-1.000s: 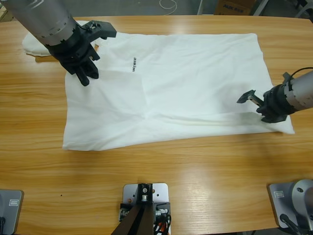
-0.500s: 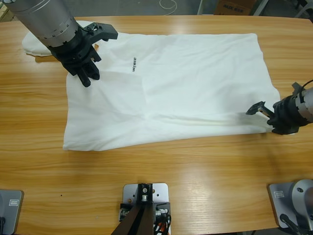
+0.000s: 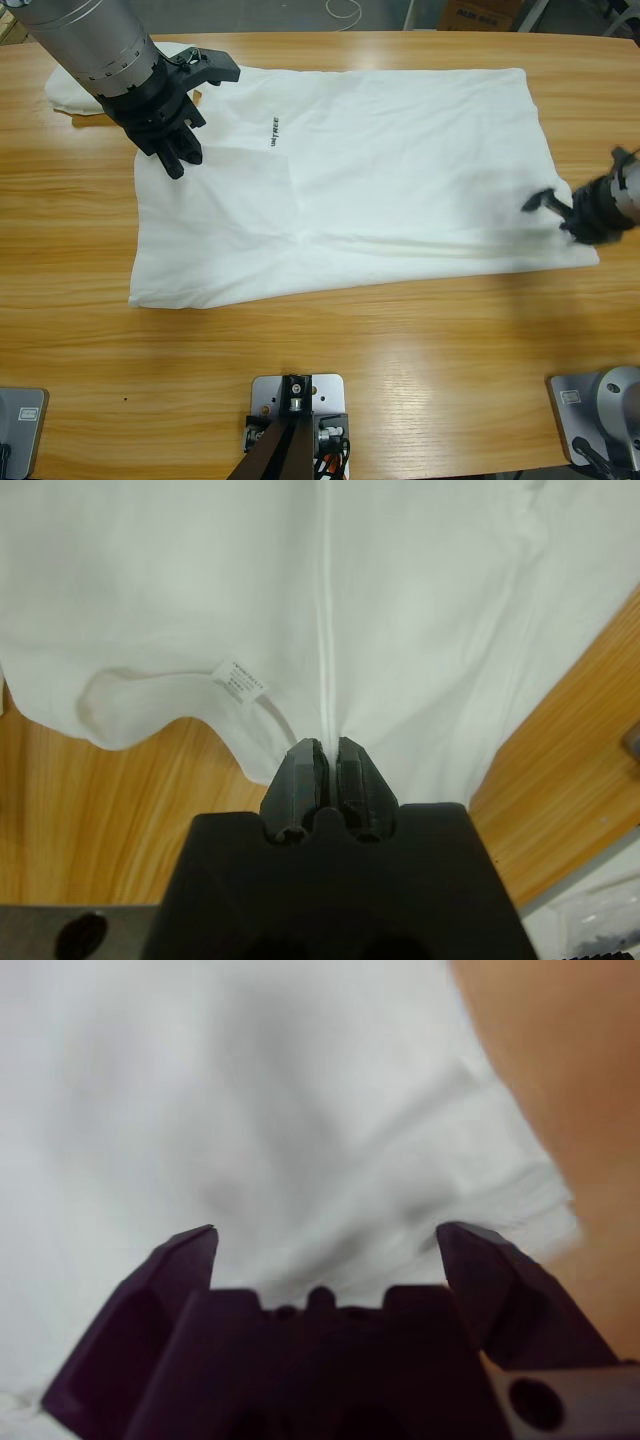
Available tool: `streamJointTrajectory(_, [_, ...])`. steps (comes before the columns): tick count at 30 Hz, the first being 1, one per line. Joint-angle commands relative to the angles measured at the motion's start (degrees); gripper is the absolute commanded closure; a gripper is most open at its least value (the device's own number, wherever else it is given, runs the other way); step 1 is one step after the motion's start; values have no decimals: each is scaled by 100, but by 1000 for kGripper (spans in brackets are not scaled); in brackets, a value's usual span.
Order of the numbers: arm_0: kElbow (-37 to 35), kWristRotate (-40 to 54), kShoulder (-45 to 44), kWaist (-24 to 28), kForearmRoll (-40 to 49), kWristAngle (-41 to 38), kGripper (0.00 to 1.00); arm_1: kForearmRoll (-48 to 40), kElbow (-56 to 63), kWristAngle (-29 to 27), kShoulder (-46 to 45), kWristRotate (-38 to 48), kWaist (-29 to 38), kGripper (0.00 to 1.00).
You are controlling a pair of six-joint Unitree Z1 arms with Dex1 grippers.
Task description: Fold clothes
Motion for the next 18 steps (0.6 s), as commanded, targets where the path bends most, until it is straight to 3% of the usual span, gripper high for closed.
streamJointTrajectory(1, [-4,41,277,-87,49,-6,1000,-2676,436,340,956,-1456,-99,133])
streamJointTrajectory(4, [22,37,233,-87,50,-1,1000,-2542,433,305,534,-1496,-99,138])
streamJointTrajectory(9, [6,23,265,-87,42,31,1000,-1421,464,285,-1140,-1336,200,147])
streamJointTrajectory(12, [-1,27,325,-126,22,38,1000,-1039,461,692,-1982,-1334,314,147])
streamJointTrajectory(15, [5,41,441,-216,-46,38,1000,-820,464,1157,-2179,-1362,314,147])
streamJointTrajectory(18, [40,41,497,-321,-162,35,1000,-681,505,1222,-2096,-1362,323,147])
